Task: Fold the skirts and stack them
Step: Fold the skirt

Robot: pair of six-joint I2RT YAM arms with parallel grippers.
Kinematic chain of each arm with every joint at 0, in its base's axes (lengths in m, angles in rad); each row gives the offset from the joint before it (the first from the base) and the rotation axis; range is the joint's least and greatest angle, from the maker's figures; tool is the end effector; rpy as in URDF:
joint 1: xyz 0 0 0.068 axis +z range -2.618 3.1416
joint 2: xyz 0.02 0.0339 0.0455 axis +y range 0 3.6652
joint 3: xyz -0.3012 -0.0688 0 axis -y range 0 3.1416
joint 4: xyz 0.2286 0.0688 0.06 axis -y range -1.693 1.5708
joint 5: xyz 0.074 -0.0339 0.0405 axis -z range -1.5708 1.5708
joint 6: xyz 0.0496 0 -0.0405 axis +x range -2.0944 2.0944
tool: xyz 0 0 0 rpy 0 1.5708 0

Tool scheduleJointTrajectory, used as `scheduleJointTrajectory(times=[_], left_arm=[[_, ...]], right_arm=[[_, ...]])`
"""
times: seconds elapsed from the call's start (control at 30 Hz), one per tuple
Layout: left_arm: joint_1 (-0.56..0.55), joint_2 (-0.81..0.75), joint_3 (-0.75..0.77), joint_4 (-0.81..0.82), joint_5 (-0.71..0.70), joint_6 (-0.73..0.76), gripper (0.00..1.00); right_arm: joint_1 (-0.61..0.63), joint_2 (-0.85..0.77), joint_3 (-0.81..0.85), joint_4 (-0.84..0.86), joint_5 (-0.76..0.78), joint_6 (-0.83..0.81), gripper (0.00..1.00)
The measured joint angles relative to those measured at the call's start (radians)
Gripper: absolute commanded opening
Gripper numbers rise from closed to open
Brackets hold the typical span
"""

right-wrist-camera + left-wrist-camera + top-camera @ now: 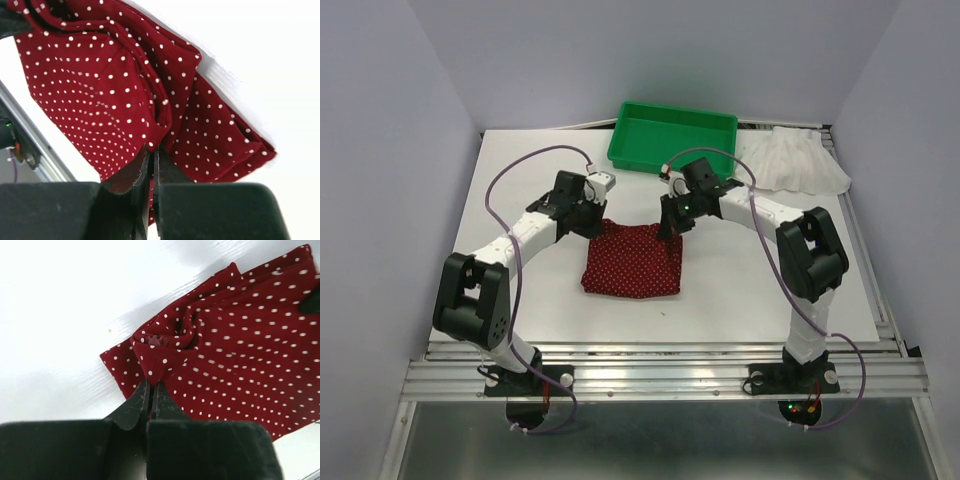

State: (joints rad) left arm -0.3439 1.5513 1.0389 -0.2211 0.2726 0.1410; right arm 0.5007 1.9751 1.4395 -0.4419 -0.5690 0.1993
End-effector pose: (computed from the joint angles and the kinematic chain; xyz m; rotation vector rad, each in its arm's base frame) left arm 0.3092 -0.1249 0.2733 0.6892 2.2015 -0.4179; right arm 0.3648 0.2301 0.2293 -0.6215 2.5413 0.9889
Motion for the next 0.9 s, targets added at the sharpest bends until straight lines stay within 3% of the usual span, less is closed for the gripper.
scheduleJointTrajectory(times=[0.1,0.23,0.33,0.4,0.43,0.5,0.53,0.63,0.67,0.77,0.9], left_arm=[[0.005,0.003,-0.010,0.009,-0.022,0.000,0.03],[0.006,0.042,-0.009,0.027,-0.049,0.000,0.21],[0.006,0.095,-0.007,0.042,-0.068,0.001,0.33],[0.009,0.121,-0.006,0.045,-0.081,0.005,0.44],[0.013,0.127,-0.006,0.044,-0.087,0.010,0.50],[0.017,0.127,0.005,0.039,-0.093,0.017,0.55],[0.019,0.127,0.013,0.037,-0.094,0.023,0.60],[0.022,0.101,0.027,0.026,-0.095,0.045,0.62],[0.025,0.078,0.030,0.015,-0.095,0.056,0.75],[0.026,-0.030,0.046,-0.015,-0.092,0.082,0.77],[0.017,-0.173,0.083,-0.020,-0.060,0.095,0.74]], right_arm=[[0.000,-0.029,-0.012,-0.001,0.023,-0.020,0.04],[0.000,-0.027,-0.018,-0.005,0.050,-0.040,0.19],[0.000,-0.012,-0.018,-0.004,0.067,-0.046,0.25],[0.000,0.008,-0.018,-0.007,0.094,-0.052,0.39],[0.000,0.016,-0.018,-0.009,0.102,-0.053,0.54],[0.000,0.028,-0.018,-0.020,0.132,-0.055,0.59],[0.000,0.028,-0.018,-0.023,0.136,-0.060,0.67],[-0.002,0.026,-0.015,-0.027,0.162,-0.063,0.79],[-0.002,0.022,-0.014,-0.030,0.171,-0.064,0.87],[-0.002,-0.018,-0.016,-0.045,0.203,-0.061,0.96],[-0.004,-0.163,-0.077,-0.043,0.227,-0.030,1.00]])
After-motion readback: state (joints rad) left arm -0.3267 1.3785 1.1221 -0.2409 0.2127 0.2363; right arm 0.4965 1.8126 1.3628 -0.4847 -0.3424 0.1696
